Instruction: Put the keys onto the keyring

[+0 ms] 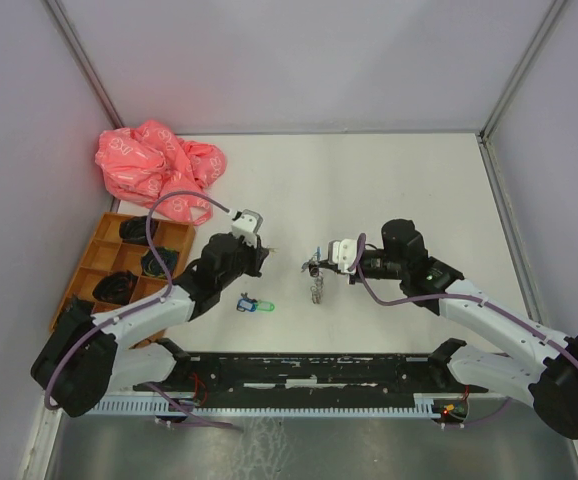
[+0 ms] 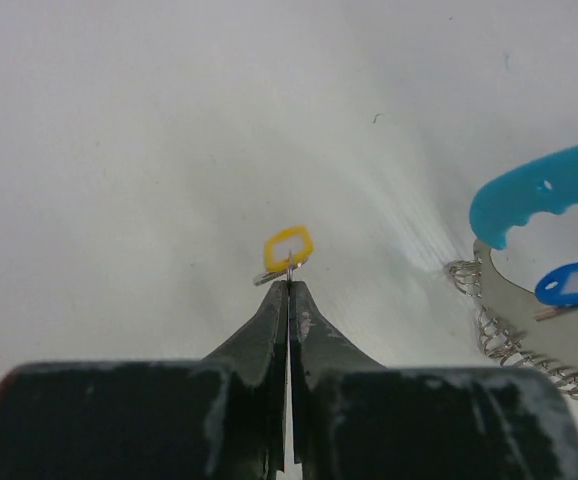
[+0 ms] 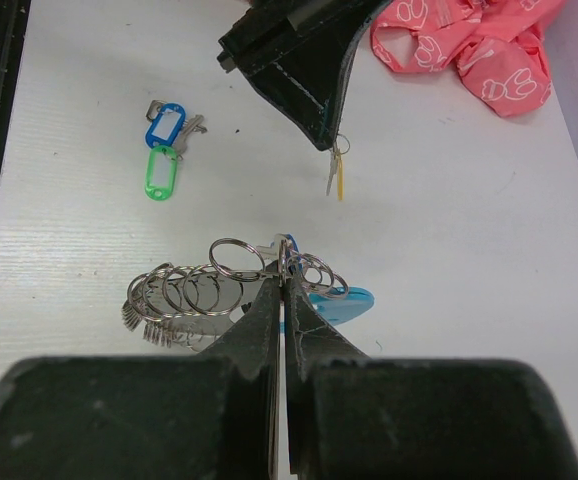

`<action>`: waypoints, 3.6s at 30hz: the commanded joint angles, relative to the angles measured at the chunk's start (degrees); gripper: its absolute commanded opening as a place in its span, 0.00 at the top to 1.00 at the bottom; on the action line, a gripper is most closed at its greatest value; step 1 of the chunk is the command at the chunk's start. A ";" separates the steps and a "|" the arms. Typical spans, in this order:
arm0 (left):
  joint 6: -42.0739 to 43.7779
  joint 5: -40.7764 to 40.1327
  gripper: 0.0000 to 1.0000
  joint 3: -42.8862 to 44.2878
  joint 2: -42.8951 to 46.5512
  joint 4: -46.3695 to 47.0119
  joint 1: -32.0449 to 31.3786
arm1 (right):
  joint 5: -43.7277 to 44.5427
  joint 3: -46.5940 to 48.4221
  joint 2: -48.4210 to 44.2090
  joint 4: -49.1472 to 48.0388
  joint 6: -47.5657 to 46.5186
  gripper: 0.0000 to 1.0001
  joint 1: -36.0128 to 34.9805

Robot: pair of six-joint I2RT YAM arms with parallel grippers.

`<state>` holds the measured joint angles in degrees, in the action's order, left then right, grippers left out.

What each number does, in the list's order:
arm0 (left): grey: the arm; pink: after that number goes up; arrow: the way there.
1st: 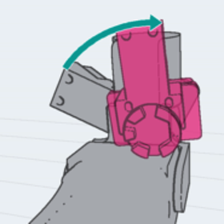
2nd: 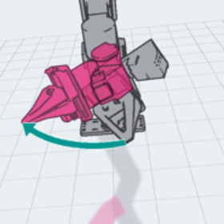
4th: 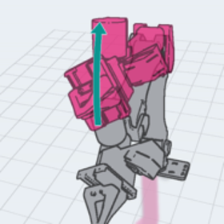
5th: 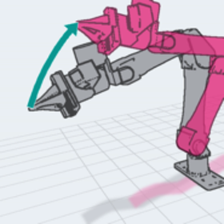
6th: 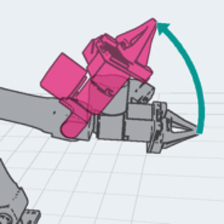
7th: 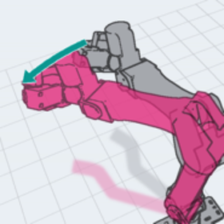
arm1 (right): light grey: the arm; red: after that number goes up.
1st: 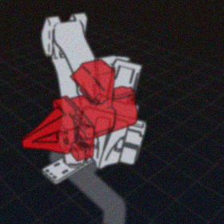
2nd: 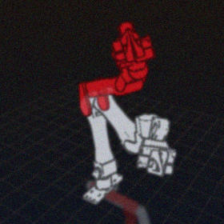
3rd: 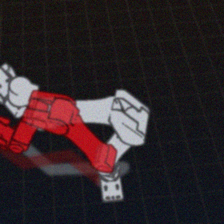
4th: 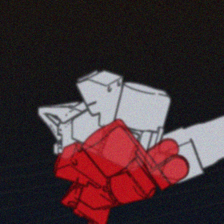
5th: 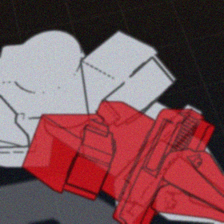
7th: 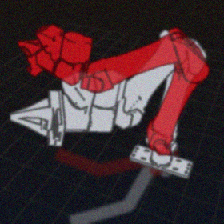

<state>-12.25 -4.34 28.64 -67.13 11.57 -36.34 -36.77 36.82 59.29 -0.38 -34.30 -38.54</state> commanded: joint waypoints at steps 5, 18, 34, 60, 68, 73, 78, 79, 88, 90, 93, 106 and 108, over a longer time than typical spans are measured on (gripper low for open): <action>16.54 16.73 0.97 -8.55 4.69 32.15 0.11 | 2.06 3.10 -1.44 -0.92 0.69 0.99 -0.79; 31.69 34.86 0.97 -10.37 10.48 33.88 0.13 | 5.94 9.81 -0.52 9.13 -2.25 0.99 -1.37; 41.99 46.53 0.97 -7.13 12.87 25.31 -3.34 | 1.20 9.55 0.07 11.10 -13.92 0.99 -1.80; 45.12 43.31 0.97 -4.88 10.35 21.39 -5.59 | -2.47 9.24 1.97 13.13 -19.70 0.99 -3.95; 45.04 43.56 0.97 -4.78 10.10 21.15 -5.67 | -1.63 9.24 2.14 13.06 -19.70 0.99 -4.26; 45.21 44.15 0.97 -4.67 10.00 20.86 -5.76 | -0.50 9.15 1.72 12.62 -19.29 0.99 -4.34; 45.33 44.48 0.97 -4.27 9.67 20.44 -5.75 | -0.43 9.23 1.89 12.60 -18.98 0.99 -4.35; 45.30 44.54 0.97 -4.22 9.59 20.28 -5.80 | -0.41 9.21 1.92 12.60 -18.96 0.99 -4.41; 45.63 44.38 0.97 -4.26 9.45 19.56 -5.85 | 0.69 9.15 1.71 12.45 -18.36 0.99 -4.35; 45.65 44.42 0.97 -4.23 9.39 19.54 -5.81 | 0.59 9.15 1.94 12.51 -18.21 0.99 -4.39; 45.65 44.44 0.97 -3.97 9.39 19.45 -5.81 | 0.48 9.23 2.02 12.43 -18.14 0.99 -4.38; 45.65 44.61 0.97 -3.56 8.60 19.62 -5.94 | 0.01 9.50 2.44 13.04 -18.00 0.99 -4.43; 45.65 44.44 0.97 -3.53 8.61 19.70 -5.87 | 0.12 9.50 2.48 13.08 -17.99 0.99 -4.43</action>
<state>31.29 39.35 22.90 -58.54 29.21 -41.89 -35.97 44.34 61.91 15.14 -52.75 -42.65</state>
